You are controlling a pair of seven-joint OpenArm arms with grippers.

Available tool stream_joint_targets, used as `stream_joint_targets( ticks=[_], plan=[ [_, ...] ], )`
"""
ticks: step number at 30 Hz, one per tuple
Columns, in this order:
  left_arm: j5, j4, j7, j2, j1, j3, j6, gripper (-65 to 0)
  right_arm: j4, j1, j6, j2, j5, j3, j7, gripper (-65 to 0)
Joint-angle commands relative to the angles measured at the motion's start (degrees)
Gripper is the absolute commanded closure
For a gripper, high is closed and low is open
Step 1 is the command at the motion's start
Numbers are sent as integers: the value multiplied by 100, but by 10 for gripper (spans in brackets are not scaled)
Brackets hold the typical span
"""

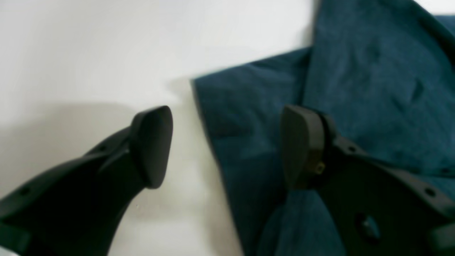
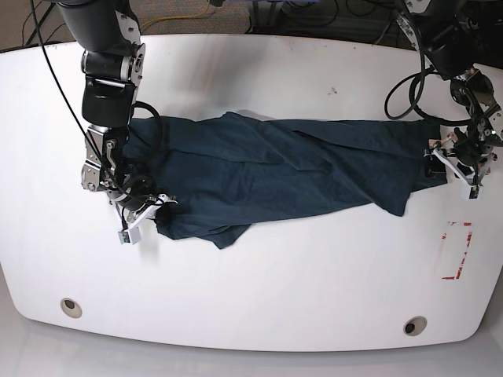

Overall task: Layout the t-shirt on the table in an organized manner, then fold the t-shirt properly
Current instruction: 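Regrasp the shirt edge with the left gripper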

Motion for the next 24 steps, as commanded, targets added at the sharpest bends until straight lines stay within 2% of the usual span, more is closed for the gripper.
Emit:
stream_joint_targets(
  ticks=[1, 4, 10, 16, 24],
  plan=[
    [-68, -101, -212, -121, -164, -15, -3, -447, 108, 147, 19, 50, 69, -5, 67, -2],
    [-68, -145, -317, -121, -164, -6, 10, -447, 108, 147, 19, 50, 69, -5, 67, -2],
    [-68, -347, -405, -121, -182, 73, 300, -447, 108, 147, 19, 67, 69, -5, 67, -2],
    [-76, -610, -643, -305, -182, 389, 335, -447, 108, 147, 19, 67, 87, 4, 67, -2],
    [-85, -865, -739, -314, -261, 574, 317, -440, 108, 147, 28, 59, 95, 13, 67, -2]
  ],
)
